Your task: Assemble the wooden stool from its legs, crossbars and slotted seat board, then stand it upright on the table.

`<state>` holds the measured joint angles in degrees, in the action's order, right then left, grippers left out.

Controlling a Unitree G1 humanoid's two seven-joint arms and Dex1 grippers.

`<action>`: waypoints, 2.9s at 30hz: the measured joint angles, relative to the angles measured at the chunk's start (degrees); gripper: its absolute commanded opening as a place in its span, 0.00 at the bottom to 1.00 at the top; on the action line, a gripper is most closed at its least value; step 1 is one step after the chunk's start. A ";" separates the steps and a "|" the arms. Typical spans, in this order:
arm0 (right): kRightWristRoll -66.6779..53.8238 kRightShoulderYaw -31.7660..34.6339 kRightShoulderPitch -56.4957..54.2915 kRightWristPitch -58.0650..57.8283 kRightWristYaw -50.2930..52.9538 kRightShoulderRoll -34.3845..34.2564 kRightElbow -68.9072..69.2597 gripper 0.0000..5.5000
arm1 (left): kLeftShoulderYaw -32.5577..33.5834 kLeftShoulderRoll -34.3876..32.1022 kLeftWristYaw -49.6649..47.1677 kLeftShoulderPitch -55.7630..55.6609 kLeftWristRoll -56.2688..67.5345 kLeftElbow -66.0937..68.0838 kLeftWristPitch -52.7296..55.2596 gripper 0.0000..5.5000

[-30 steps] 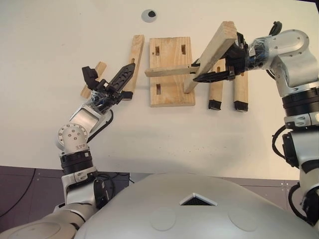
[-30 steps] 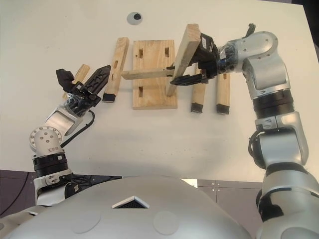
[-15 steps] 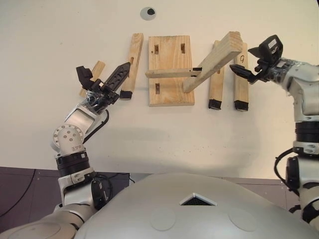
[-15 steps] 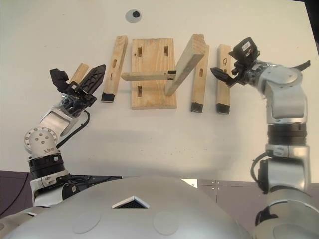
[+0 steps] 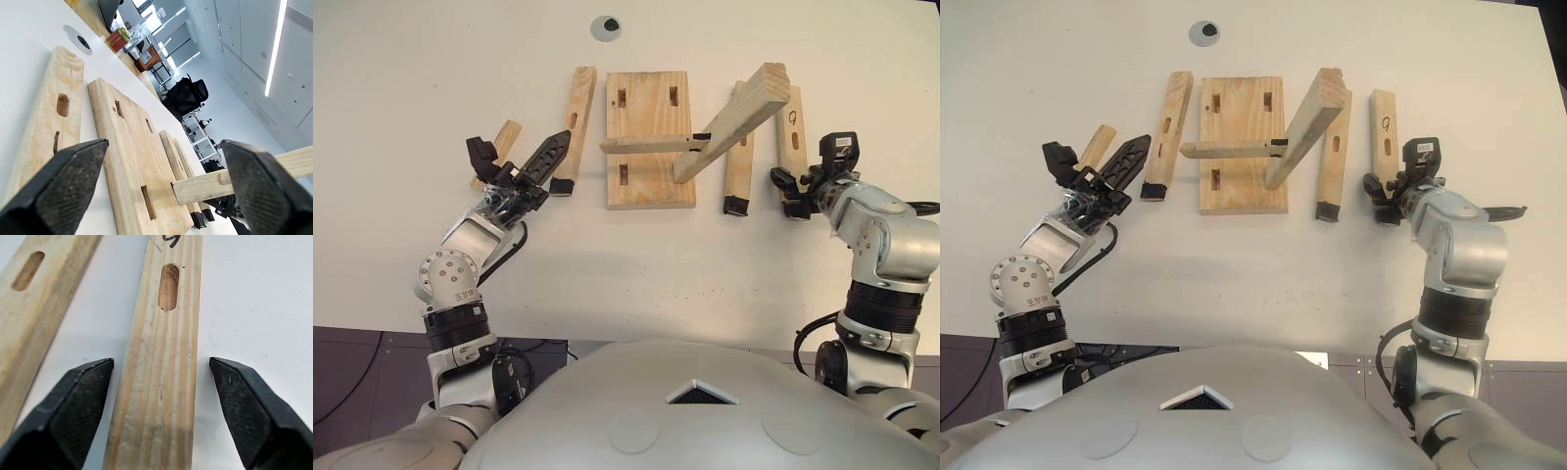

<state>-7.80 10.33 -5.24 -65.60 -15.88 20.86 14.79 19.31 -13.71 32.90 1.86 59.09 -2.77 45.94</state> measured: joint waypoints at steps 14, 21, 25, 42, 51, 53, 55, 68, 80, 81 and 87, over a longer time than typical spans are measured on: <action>-3.28 5.08 -7.81 11.43 -0.40 -0.24 -6.86 0.37 | -2.37 -12.42 -3.70 -17.29 -20.17 0.57 -12.51 0.77; -23.06 9.09 -32.22 31.30 -30.33 4.39 -20.79 0.37 | -1.06 -12.39 7.07 -32.41 -0.21 -1.49 -2.08 0.77; -33.87 5.19 -38.13 24.49 -39.78 4.64 -15.74 0.37 | -4.72 -8.71 6.68 -37.02 3.92 -2.60 1.82 0.77; -40.05 -2.19 -37.75 18.69 -42.50 4.95 -7.91 0.37 | -7.87 -2.45 -0.72 -40.29 12.66 -11.75 3.63 0.77; -41.21 -5.27 -36.80 17.69 -46.54 7.42 -5.92 0.37 | -8.33 -4.10 1.46 -40.18 12.34 -11.33 3.59 0.66; -41.19 -6.05 -36.80 17.68 -47.16 8.10 -5.94 0.37 | -8.42 -5.00 4.69 -39.92 12.31 -11.95 3.52 0.59; -41.19 -6.15 -36.81 17.69 -47.54 9.27 -5.99 0.37 | -8.44 -6.19 6.58 -39.50 12.04 -12.05 3.47 0.55; -41.23 -7.10 -36.88 17.69 -46.60 9.20 -6.37 0.57 | -9.52 -6.32 9.18 -37.57 8.35 -10.97 0.18 0.37; -33.10 -4.58 -38.49 26.76 -47.60 13.92 -16.39 0.82 | -6.24 -10.83 19.59 -27.68 -5.78 5.05 -11.27 0.37; -32.20 -4.13 -38.66 28.08 -47.50 13.93 -18.44 0.82 | -7.06 -11.02 21.53 -26.05 -8.48 7.22 -13.36 0.37; -29.10 -3.83 -39.03 32.01 -47.56 13.82 -23.79 0.82 | -10.26 -10.64 29.06 -21.56 -16.94 17.06 -21.71 0.37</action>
<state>-36.90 6.49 -44.27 -33.59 -63.44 34.68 -9.00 9.05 -24.34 61.96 -19.70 42.15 14.30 24.22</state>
